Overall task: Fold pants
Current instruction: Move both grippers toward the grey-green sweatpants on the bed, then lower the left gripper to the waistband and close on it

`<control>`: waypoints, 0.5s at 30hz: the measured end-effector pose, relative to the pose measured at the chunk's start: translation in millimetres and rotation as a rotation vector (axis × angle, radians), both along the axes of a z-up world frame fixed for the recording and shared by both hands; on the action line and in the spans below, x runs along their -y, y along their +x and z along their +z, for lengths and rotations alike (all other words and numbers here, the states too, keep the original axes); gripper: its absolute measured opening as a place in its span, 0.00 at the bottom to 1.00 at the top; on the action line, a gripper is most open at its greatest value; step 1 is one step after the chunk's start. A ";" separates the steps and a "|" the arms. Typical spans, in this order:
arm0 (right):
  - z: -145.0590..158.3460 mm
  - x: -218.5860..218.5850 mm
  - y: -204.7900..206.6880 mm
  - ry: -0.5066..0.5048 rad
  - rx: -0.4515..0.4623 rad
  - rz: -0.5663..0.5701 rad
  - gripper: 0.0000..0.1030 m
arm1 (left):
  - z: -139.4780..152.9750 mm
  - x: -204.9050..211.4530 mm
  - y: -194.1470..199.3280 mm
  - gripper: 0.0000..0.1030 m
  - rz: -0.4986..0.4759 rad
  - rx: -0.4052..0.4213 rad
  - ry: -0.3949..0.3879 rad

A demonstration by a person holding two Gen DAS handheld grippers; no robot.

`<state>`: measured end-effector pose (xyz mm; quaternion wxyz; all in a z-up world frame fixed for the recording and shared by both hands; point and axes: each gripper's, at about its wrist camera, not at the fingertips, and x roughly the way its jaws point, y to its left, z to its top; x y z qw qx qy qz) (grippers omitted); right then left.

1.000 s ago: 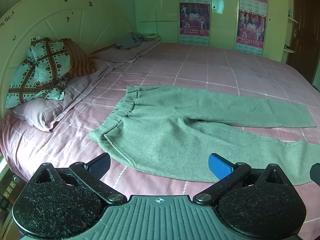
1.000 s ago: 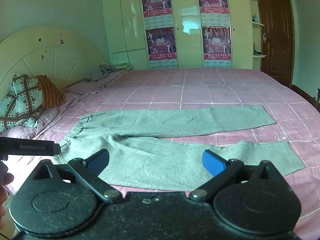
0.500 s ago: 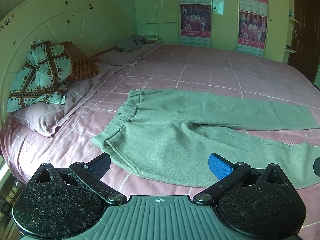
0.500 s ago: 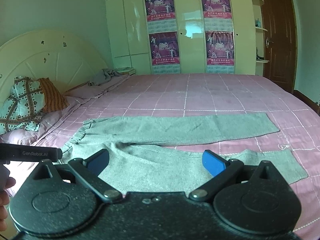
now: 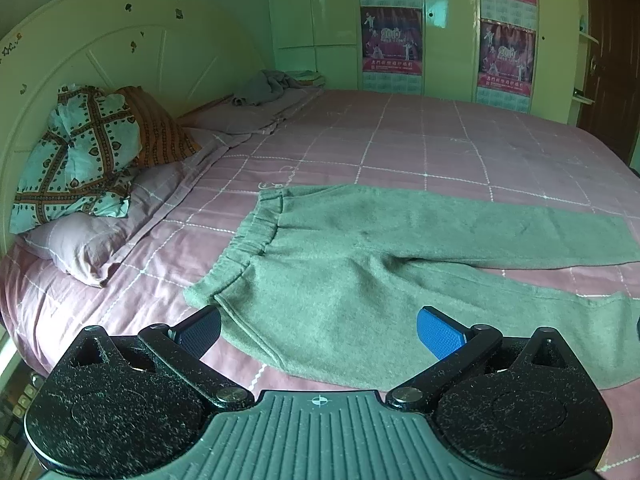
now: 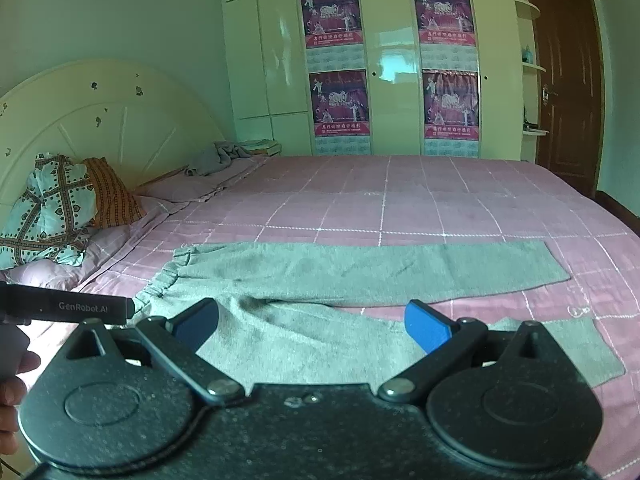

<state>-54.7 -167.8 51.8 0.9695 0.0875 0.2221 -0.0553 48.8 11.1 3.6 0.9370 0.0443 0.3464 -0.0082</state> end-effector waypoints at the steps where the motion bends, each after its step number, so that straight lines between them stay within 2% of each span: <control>1: 0.8 -0.2 1.5 0.001 0.002 0.004 0.97 | -0.6 0.6 1.8 1.00 0.002 0.003 0.002; 15: 2.3 -2.9 40.1 -0.013 -0.002 0.032 0.97 | -1.6 -5.5 42.4 1.00 0.018 -0.005 0.010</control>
